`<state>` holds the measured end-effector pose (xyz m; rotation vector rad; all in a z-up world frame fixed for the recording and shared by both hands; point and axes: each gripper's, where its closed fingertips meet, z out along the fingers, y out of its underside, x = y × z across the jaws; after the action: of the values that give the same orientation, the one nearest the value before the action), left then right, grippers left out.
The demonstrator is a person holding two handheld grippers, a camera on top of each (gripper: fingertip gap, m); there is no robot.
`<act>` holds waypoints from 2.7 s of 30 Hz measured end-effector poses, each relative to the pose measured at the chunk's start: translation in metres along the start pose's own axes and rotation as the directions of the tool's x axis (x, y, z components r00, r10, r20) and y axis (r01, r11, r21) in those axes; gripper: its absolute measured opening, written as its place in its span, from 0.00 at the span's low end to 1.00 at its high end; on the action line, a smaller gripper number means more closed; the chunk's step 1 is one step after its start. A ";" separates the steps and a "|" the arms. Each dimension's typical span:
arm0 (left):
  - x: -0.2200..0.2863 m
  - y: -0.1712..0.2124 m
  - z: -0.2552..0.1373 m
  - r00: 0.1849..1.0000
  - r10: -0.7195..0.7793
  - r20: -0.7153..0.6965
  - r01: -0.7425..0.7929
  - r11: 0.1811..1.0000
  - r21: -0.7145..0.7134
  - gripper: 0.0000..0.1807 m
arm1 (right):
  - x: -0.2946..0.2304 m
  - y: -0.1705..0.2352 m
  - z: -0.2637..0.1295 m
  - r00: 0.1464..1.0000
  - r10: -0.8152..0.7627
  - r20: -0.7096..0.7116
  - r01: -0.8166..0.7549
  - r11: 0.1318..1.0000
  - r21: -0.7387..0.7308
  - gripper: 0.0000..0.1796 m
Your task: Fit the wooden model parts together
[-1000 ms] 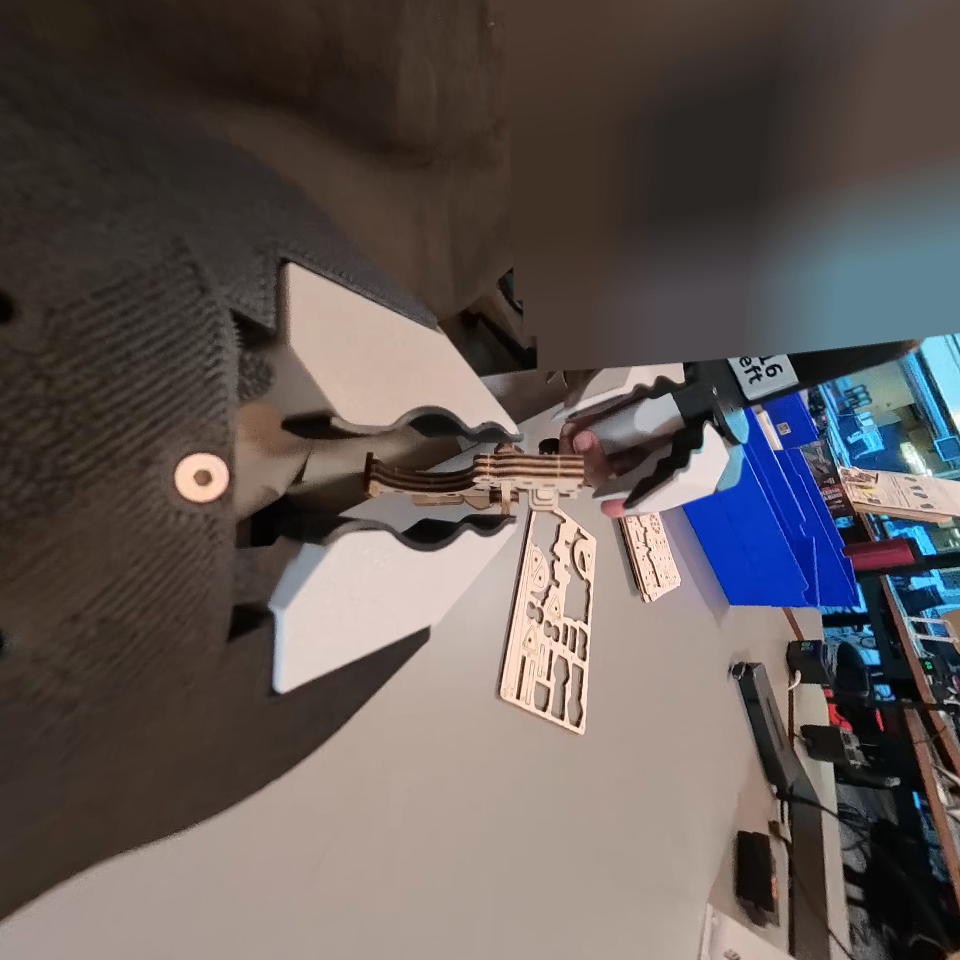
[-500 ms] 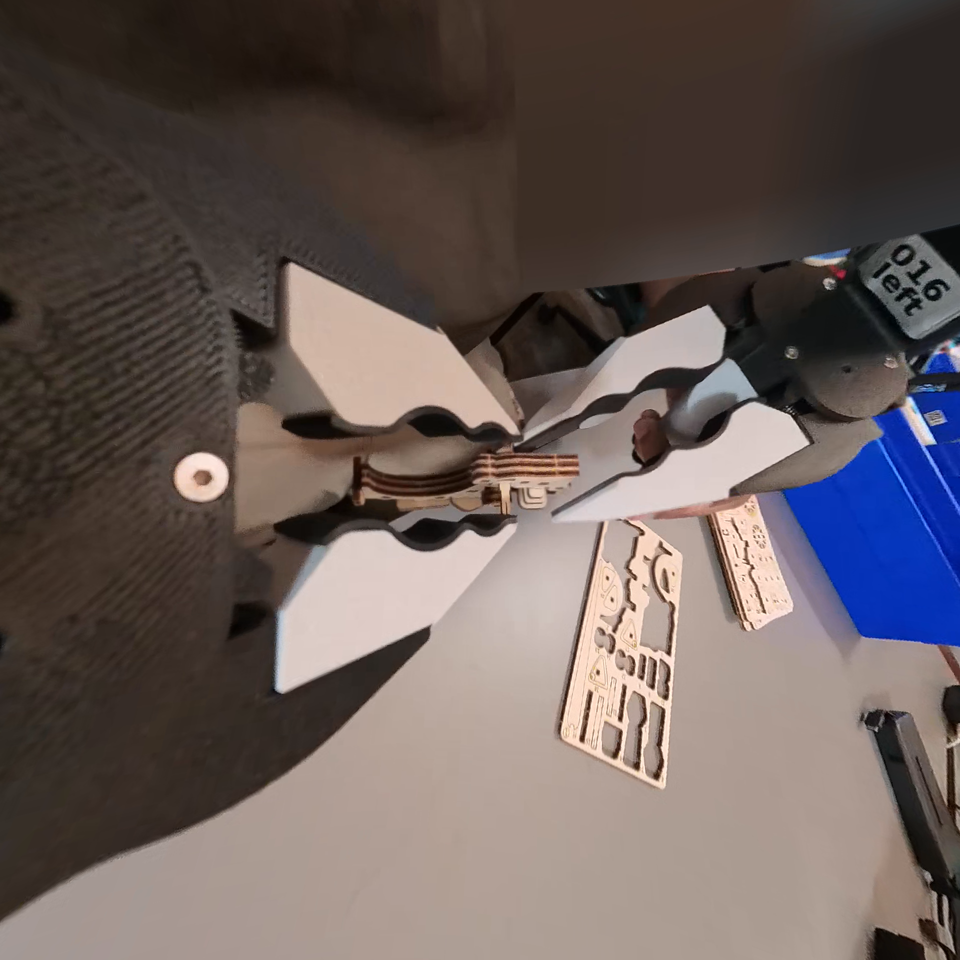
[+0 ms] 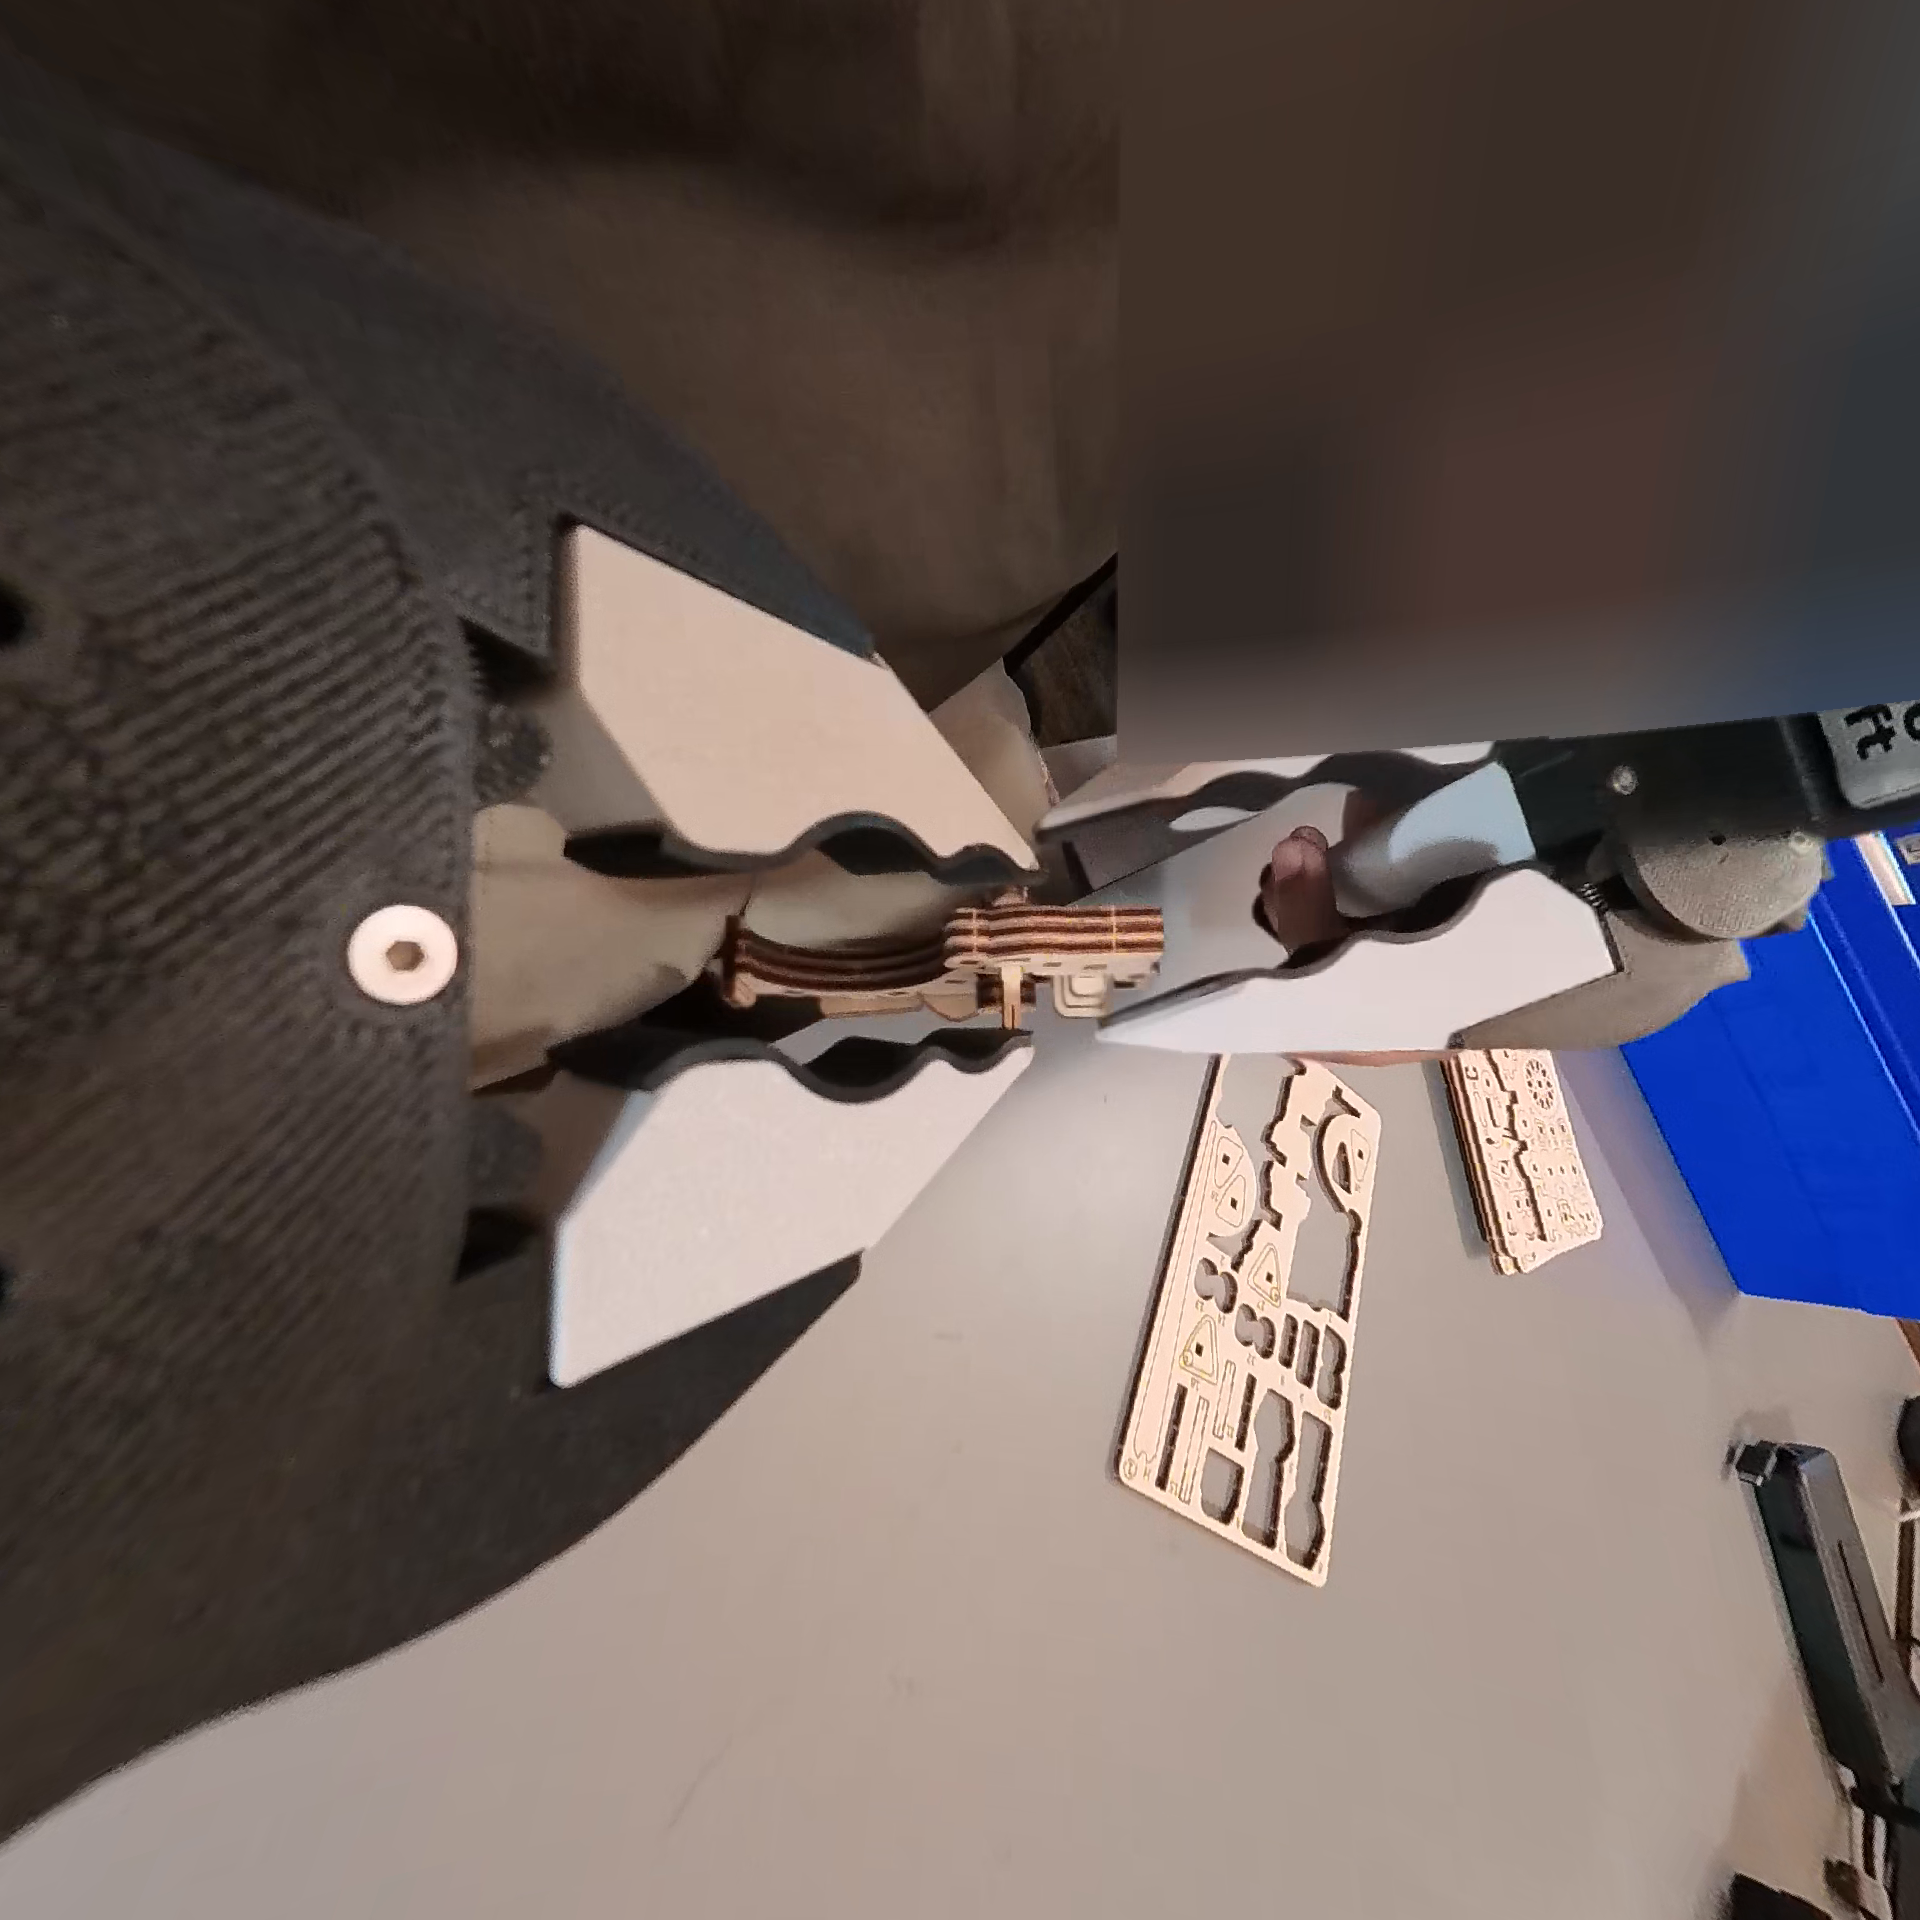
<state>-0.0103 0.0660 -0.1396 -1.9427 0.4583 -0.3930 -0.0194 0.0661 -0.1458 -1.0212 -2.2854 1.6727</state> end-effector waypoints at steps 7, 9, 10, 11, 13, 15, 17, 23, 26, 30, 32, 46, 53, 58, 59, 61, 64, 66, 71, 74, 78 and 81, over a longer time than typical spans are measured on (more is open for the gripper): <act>-0.001 0.004 0.004 1.000 -0.012 -0.008 0.012 1.000 -0.013 0.15 | -0.006 -0.003 0.000 0.999 0.016 0.040 -0.017 0.999 0.028 0.14; 0.002 0.004 0.006 1.000 -0.003 -0.021 0.002 1.000 -0.017 0.12 | -0.007 -0.004 0.000 0.999 0.015 0.047 -0.017 0.999 0.034 0.14; 0.005 0.004 0.006 0.999 0.005 -0.039 -0.006 1.000 -0.017 0.11 | -0.007 -0.004 0.000 0.999 0.010 0.044 -0.011 0.999 0.036 0.14; 0.007 0.003 0.006 0.999 0.006 -0.049 -0.007 1.000 -0.015 0.10 | -0.008 -0.005 -0.001 0.999 0.005 0.049 -0.007 0.999 0.039 0.14; 0.009 0.000 0.005 0.998 0.009 -0.063 -0.010 1.000 -0.011 0.08 | -0.011 -0.006 -0.002 0.998 -0.002 0.059 -0.001 0.999 0.049 0.14; 0.011 -0.002 0.004 0.997 0.016 -0.073 -0.016 1.000 -0.002 0.07 | -0.013 -0.008 -0.003 0.998 -0.015 0.065 0.011 0.998 0.059 0.14; 0.011 -0.005 0.003 0.997 0.029 -0.068 -0.028 1.000 0.009 0.07 | -0.014 -0.010 -0.004 0.997 -0.036 0.064 0.031 0.997 0.071 0.14; 0.012 -0.008 0.002 0.995 0.090 -0.043 -0.089 0.996 0.016 0.07 | -0.018 -0.013 -0.005 0.993 -0.115 0.022 0.114 0.991 0.073 0.14; 0.013 -0.012 0.001 0.994 0.107 -0.037 -0.105 0.994 0.041 0.07 | -0.019 -0.016 -0.008 0.987 -0.162 -0.004 0.162 0.984 0.078 0.14; 0.015 -0.013 0.001 0.993 0.113 -0.041 -0.111 0.992 0.053 0.07 | -0.021 -0.017 -0.009 0.981 -0.195 -0.019 0.196 0.978 0.073 0.14; 0.016 -0.013 0.001 0.992 0.118 -0.050 -0.115 0.992 0.054 0.07 | -0.023 -0.016 -0.009 0.980 -0.200 -0.013 0.200 0.978 0.065 0.14; 0.018 -0.015 0.000 0.993 0.083 -0.088 -0.075 0.994 0.082 0.07 | -0.025 -0.016 -0.009 0.981 -0.193 -0.009 0.193 0.980 0.053 0.14; 0.016 -0.023 -0.002 0.994 0.099 -0.053 -0.093 0.989 0.114 0.07 | -0.023 -0.025 -0.014 0.975 -0.216 -0.048 0.219 0.972 0.081 0.14; 0.015 -0.021 -0.001 0.995 0.089 -0.052 -0.084 0.992 0.093 0.06 | -0.022 -0.024 -0.013 0.990 -0.140 -0.002 0.140 0.985 0.102 0.14; 0.015 -0.020 -0.001 0.995 0.079 -0.059 -0.074 0.994 0.086 0.06 | -0.022 -0.024 -0.013 0.992 -0.122 0.015 0.120 0.987 0.111 0.14; 0.016 -0.020 0.000 0.995 0.069 -0.068 -0.063 0.994 0.085 0.06 | -0.022 -0.023 -0.013 0.994 -0.094 0.049 0.087 0.988 0.126 0.15; 0.014 -0.019 0.000 0.996 0.048 -0.071 -0.042 0.996 0.083 0.06 | -0.026 -0.024 -0.015 0.992 -0.068 0.107 0.052 0.989 0.141 0.20; 0.015 -0.018 0.000 0.996 0.032 -0.084 -0.025 0.996 0.085 0.06 | -0.027 -0.023 -0.016 0.990 -0.068 0.123 0.050 0.989 0.141 0.21; 0.018 -0.019 0.001 0.993 -0.008 -0.116 0.019 0.995 0.094 0.06 | -0.024 -0.020 -0.015 0.990 -0.121 0.066 0.113 0.987 0.114 0.15; 0.019 -0.019 0.002 0.993 -0.005 -0.121 0.017 0.995 0.093 0.06 | -0.025 -0.020 -0.016 0.989 -0.135 0.063 0.127 0.986 0.107 0.15; 0.021 -0.022 0.001 0.993 0.011 -0.119 0.002 0.994 0.109 0.06 | -0.027 -0.022 -0.017 0.984 -0.171 0.045 0.166 0.981 0.100 0.14; 0.020 -0.022 0.002 0.993 0.005 -0.116 0.008 0.994 0.109 0.06 | -0.026 -0.022 -0.017 0.983 -0.182 0.026 0.179 0.979 0.097 0.13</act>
<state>0.0105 0.0660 -0.1190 -1.8203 0.5005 -0.5238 -0.0007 0.0612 -0.1127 -0.7463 -2.2205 1.7177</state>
